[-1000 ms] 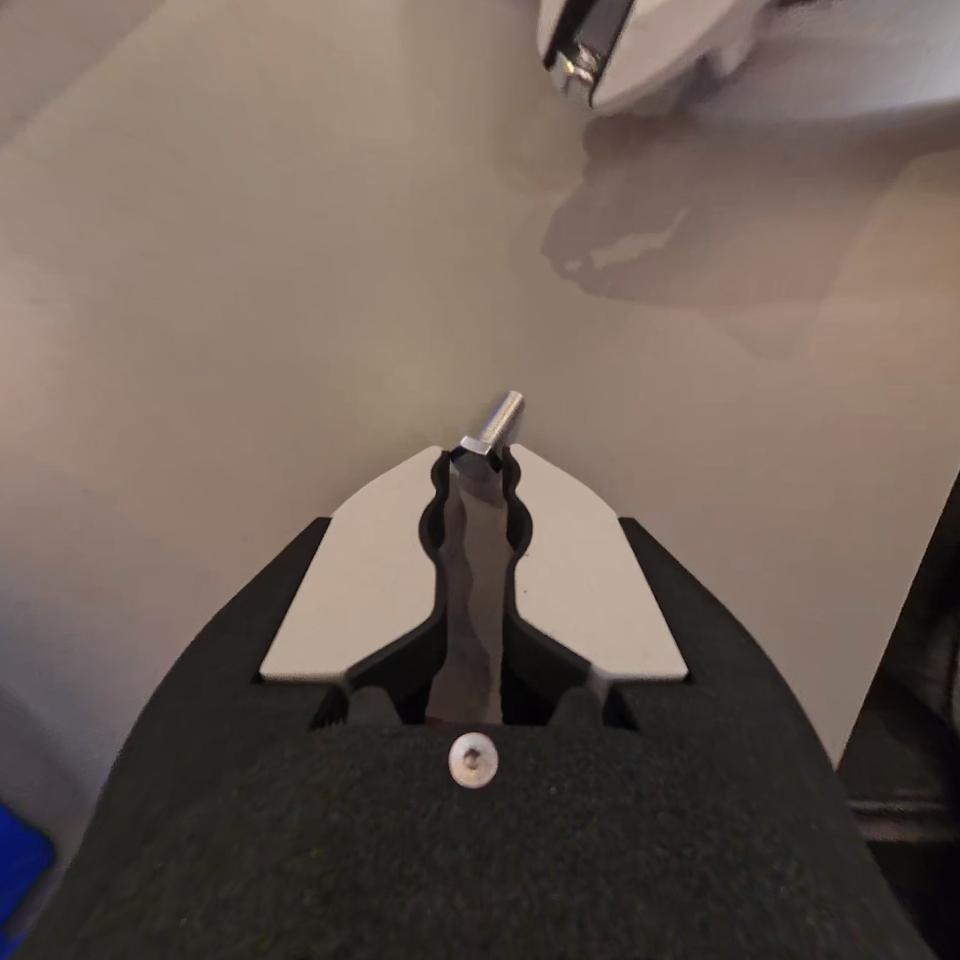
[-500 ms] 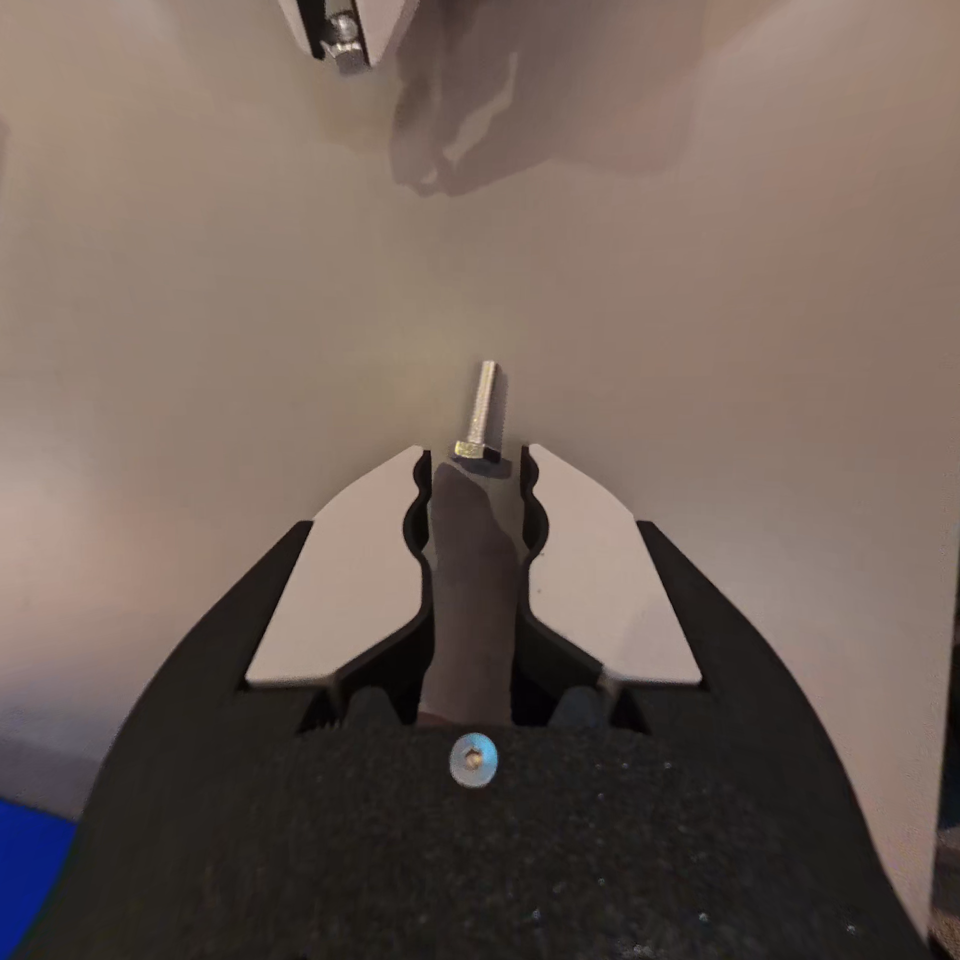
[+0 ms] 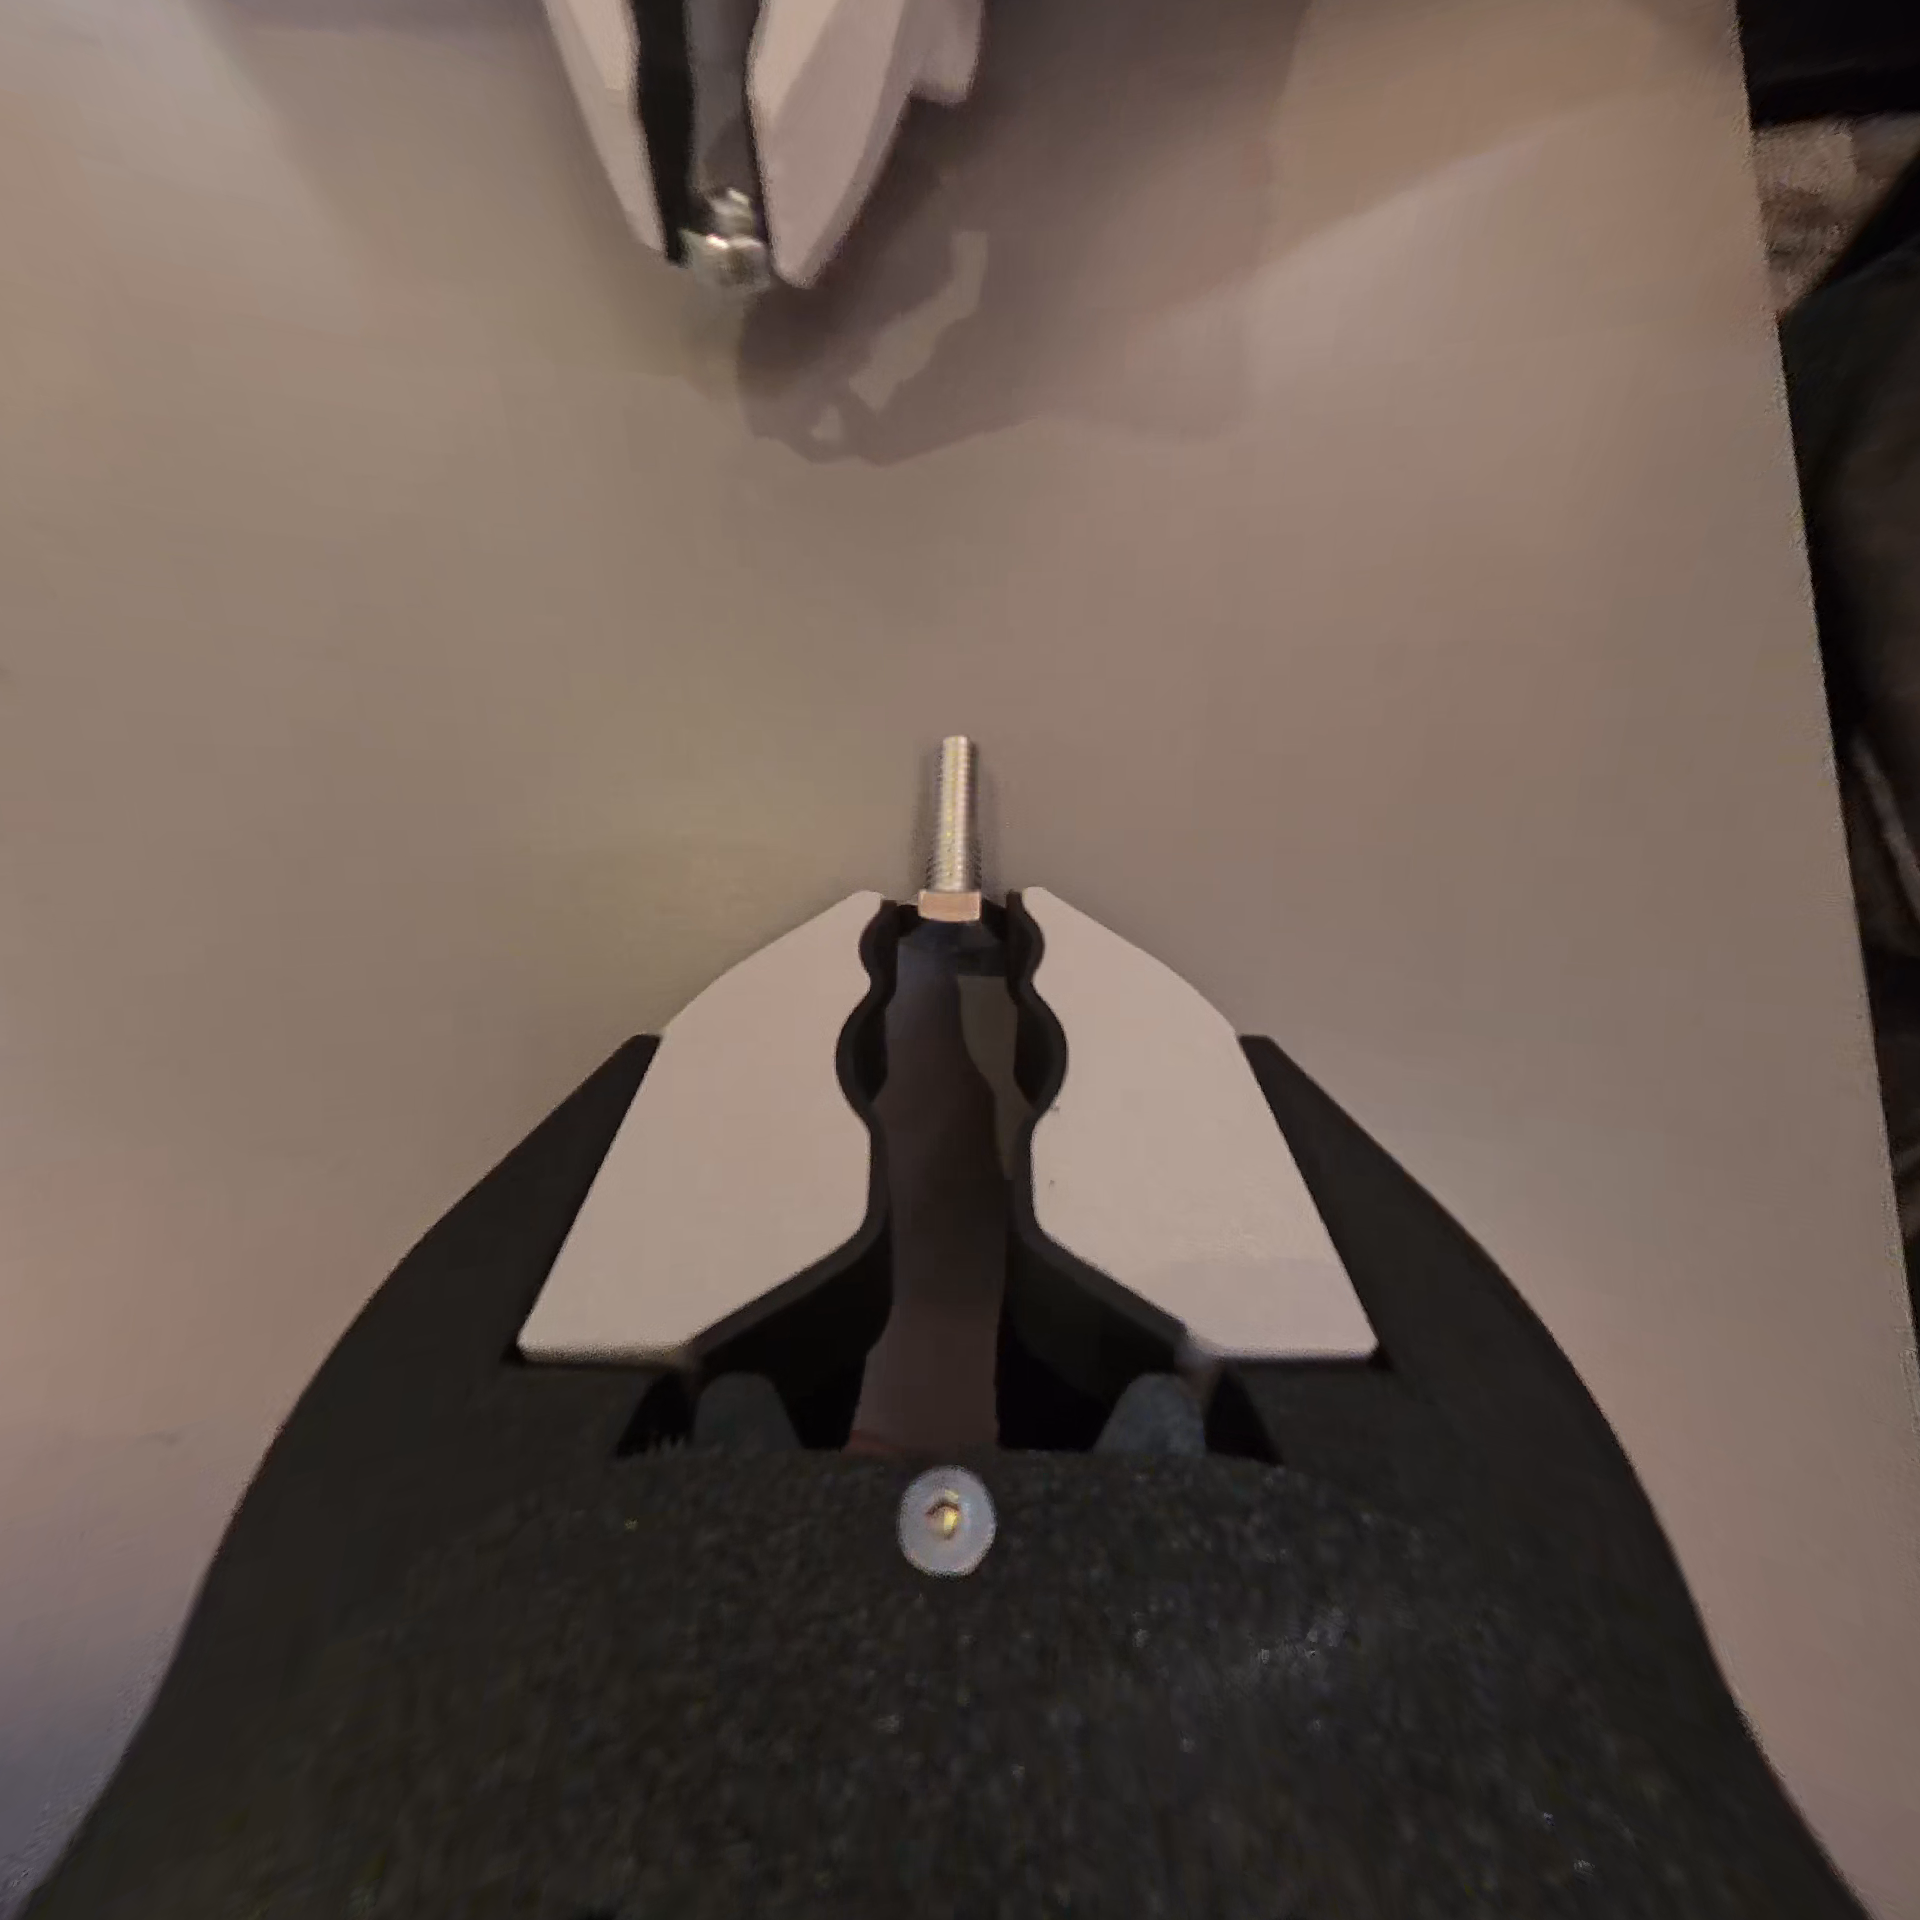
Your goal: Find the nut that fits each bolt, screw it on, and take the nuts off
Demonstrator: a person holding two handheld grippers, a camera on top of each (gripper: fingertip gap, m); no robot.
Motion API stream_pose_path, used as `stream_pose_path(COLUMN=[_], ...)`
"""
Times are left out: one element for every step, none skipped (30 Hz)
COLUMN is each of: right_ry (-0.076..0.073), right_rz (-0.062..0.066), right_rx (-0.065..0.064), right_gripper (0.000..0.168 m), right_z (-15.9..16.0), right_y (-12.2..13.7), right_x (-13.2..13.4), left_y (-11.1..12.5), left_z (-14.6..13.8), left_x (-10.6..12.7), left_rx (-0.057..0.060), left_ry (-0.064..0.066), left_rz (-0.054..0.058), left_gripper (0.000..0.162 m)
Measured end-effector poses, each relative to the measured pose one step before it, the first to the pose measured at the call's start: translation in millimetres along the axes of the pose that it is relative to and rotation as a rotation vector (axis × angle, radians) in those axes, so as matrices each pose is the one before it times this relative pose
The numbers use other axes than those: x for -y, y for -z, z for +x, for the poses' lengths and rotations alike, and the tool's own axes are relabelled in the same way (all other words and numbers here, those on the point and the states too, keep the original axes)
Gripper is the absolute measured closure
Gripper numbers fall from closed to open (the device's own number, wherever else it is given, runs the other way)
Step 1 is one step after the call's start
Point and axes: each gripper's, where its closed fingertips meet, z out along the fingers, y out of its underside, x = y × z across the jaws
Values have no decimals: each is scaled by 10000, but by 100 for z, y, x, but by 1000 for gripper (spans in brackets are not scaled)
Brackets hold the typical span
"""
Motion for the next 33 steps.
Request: stream_pose_path(right_ry=[11,-15,-54,-53,-19,52,211,401,644,698,759,842,771,585,382,177,66,52,69,103,65,-29,1,5,-70,-63,-78,-112,-116,-91,-107,-90,-15], right_rz=[276,341,377,456,542,618,689,770,727,416,-83,-394,-458,-373,-233,-32,66,106,97,40,108,58,19,155,184,229,356,306,300,352,429,403,328], right_rx=[-12,-20,32,83,100,165,315,400,465,237,-82,-78,-81,-59,-13,20,3,-2,87,-8,49,176,42,36,77,-1,27,90,80,136,166,153,104], right_gripper=[151,151,151,151,151,151,151,151,151,151,151,151,151,151,151,151,151,151,151,151,151,151,151,151,151,151,151,151,151,151,151,151,151], right_z=[41,50,-10,-74,-126,-249,-517,-696,-866,-589,-31,55,152,201,243,261,313,264,84,181,67,-100,93,90,78,185,138,87,62,-88,-167,-133,-90], right_y=[155,228,274,309,314,309,300,239,141,-36,-140,-164,-136,-61,13,62,62,45,-1,-14,-62,-168,-207,-220,-209,-174,-79,-82,-110,-179,-181,-200,-207], right_x=[414,536,626,755,926,1141,1351,1470,1379,999,421,-15,-129,-61,101,318,429,431,356,230,254,114,26,153,170,259,425,337,335,390,482,464,376], left_y=[141,229,293,312,250,173,84,21,-60,-123,-186,-186,-123,-40,43,72,71,39,-4,-44,-26,15,27,27,53,39,88,116,109,80,71,42,-5], left_z=[-657,-725,-514,-64,273,400,364,219,455,608,488,323,332,294,41,6,168,133,13,-22,-38,0,111,118,54,141,231,267,305,376,456,452,381], left_x=[564,759,963,1141,1241,1139,900,797,687,627,503,485,545,423,318,266,190,226,193,106,165,287,307,298,321,195,162,219,199,99,117,132,12], left_rx=[223,224,74,-215,-415,-475,-387,-231,-411,-549,-519,-402,-388,-349,-148,-120,-245,-211,-125,-119,-106,-138,-231,-238,-191,-286,-336,-335,-326,-338,-343,-324,-262], left_ry=[461,569,600,600,623,629,475,332,303,341,366,229,83,-21,-129,-101,-37,-10,26,23,5,37,61,12,4,60,66,88,101,70,11,35,57], left_rz=[433,519,616,716,762,638,349,221,126,119,70,76,137,2,-77,-82,-89,-17,-10,-42,16,119,137,144,200,140,148,213,201,129,145,140,35], left_gripper=[143,143,143,143,143,143,143,143,143,143,143,143,143,143,143,143,143,143,143,143,143,143,143,143,143,143,143,143,143,143,143,143,143])
